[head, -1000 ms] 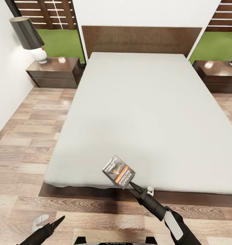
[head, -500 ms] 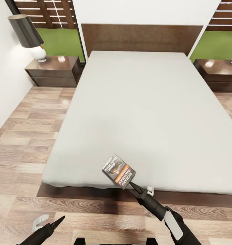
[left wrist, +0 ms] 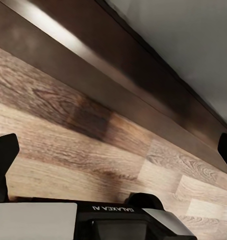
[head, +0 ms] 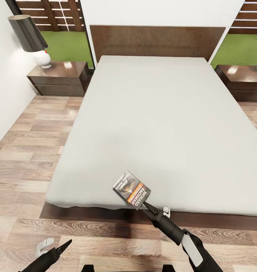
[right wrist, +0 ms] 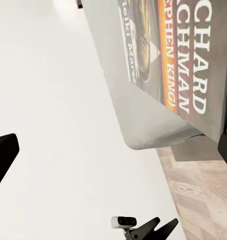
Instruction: In the bedroom, move the book from the bed onto either nightstand, and place the two sandals side by side next to the bed.
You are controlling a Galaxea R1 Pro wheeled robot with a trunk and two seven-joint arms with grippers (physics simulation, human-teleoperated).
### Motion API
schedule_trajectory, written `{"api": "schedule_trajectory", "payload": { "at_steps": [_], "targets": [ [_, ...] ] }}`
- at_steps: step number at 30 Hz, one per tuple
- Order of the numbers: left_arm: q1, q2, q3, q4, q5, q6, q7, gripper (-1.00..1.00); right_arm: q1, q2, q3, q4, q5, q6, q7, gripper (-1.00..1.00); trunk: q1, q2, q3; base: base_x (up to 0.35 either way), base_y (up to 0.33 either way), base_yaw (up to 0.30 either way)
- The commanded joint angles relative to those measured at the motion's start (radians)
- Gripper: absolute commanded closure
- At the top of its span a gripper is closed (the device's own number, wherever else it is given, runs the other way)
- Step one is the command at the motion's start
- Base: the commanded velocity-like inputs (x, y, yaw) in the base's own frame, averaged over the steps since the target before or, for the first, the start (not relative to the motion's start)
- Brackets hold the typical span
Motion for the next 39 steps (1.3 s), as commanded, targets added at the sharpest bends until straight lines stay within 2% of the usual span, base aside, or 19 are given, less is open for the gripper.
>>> {"api": "schedule_trajectory", "payload": {
  "at_steps": [1,26,36,39],
  "targets": [
    [0.000,0.000,0.001,0.000,0.008,0.010,-0.004,-1.00,0.000,0.001,-0.003,0.000,-0.002,0.007,0.002,-1.00,0.000,0.000,0.000,0.000,0.000,0.000],
    [0.000,0.000,0.001,0.000,0.007,0.010,-0.004,-1.00,0.000,0.001,-0.003,0.000,-0.002,0.008,0.002,-1.00,0.096,-0.175,-0.079,0.000,0.000,0.000],
    [0.000,0.000,0.001,0.000,0.007,0.010,-0.004,-1.00,0.000,0.001,-0.003,0.000,-0.002,0.007,0.002,-1.00,0.096,-0.175,-0.079,0.000,0.000,0.000],
    [0.000,0.000,0.001,0.000,0.007,0.010,-0.004,-1.00,0.000,0.001,-0.003,0.000,-0.002,0.007,0.002,-1.00,0.107,-0.196,-0.088,0.000,0.000,0.000]
  ]
}}
